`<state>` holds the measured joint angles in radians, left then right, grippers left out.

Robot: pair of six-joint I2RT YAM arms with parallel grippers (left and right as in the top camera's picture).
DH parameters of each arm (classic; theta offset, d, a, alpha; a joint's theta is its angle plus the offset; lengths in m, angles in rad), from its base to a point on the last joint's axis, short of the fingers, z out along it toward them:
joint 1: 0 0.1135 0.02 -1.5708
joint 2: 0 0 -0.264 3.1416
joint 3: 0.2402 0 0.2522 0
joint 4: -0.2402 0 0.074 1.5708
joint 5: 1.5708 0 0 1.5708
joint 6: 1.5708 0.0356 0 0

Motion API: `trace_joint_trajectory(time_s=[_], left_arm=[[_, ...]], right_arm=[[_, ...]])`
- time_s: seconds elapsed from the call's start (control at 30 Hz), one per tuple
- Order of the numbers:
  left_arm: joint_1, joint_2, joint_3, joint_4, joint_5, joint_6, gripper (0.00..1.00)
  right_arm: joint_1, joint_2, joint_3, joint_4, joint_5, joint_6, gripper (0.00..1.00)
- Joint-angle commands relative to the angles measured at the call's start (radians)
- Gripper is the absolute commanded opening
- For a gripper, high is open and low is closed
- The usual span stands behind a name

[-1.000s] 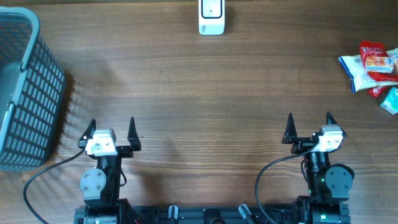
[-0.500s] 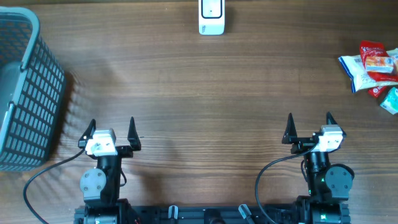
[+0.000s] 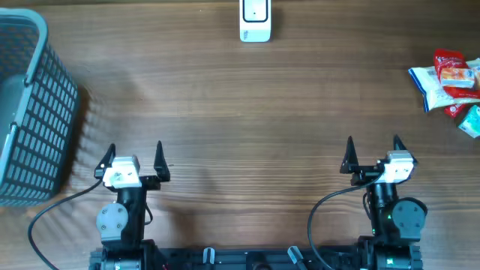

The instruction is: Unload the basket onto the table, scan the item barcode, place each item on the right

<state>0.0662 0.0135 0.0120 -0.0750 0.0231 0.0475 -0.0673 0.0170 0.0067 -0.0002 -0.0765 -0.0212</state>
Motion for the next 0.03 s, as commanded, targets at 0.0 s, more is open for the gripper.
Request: trace_joint_trajectory(time_s=[0.0], left_arm=[[-0.005,-0.008,-0.006,-0.001,-0.005,-0.003,1.0]], right_arm=[[-0.005,-0.013,-0.002,0.001,0.017,-0.004,1.0]])
